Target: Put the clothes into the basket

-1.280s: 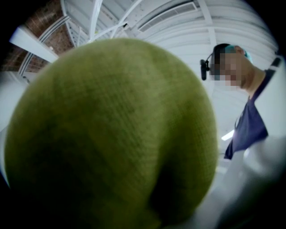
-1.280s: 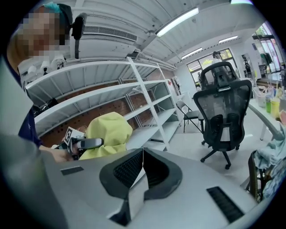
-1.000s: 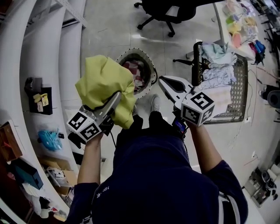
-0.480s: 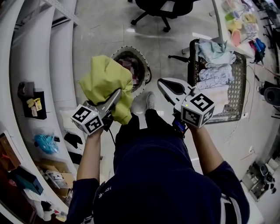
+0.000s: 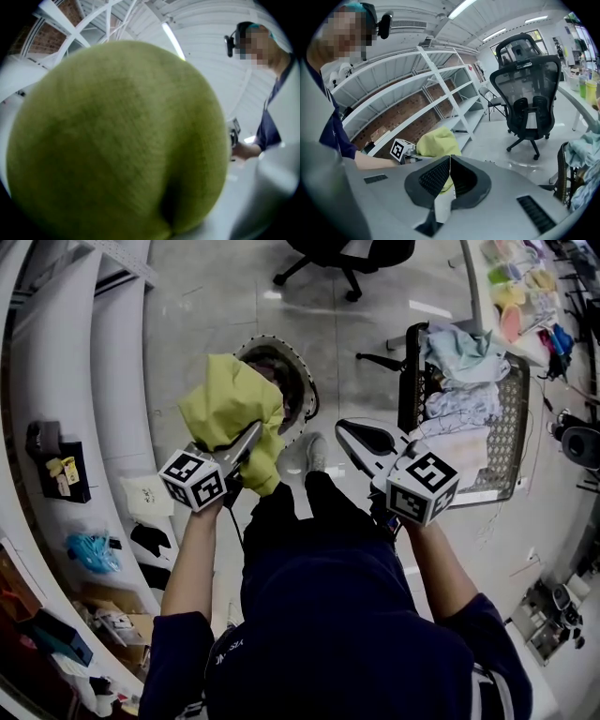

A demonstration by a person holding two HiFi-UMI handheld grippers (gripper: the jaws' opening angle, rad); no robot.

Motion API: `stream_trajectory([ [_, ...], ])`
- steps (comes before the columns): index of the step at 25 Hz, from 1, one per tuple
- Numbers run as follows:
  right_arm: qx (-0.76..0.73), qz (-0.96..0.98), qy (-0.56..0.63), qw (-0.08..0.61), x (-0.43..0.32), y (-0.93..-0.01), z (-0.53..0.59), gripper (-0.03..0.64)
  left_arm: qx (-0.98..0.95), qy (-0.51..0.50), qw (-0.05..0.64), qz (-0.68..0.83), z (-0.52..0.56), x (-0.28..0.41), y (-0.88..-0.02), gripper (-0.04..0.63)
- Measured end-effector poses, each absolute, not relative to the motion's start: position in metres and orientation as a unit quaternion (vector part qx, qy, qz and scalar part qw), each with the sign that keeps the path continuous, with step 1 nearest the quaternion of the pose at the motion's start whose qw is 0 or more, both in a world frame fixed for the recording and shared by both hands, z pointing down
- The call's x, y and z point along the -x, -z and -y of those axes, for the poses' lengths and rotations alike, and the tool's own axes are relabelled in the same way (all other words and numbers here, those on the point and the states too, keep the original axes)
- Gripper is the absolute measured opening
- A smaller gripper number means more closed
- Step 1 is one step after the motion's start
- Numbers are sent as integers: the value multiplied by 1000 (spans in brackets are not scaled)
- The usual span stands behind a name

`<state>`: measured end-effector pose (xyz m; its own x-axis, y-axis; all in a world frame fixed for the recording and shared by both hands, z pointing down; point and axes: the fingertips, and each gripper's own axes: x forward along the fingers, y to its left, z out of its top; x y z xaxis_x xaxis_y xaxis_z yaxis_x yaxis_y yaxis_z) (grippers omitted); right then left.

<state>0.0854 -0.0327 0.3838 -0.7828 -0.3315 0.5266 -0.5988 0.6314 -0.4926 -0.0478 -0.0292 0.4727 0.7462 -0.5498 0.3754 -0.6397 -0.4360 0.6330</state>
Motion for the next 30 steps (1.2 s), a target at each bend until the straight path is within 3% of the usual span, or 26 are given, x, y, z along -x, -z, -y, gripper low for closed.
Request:
stream_trajectory([
  [30, -262, 835, -409, 260, -104, -465, 1, 8, -750, -233, 527, 326, 39, 36, -733, 110],
])
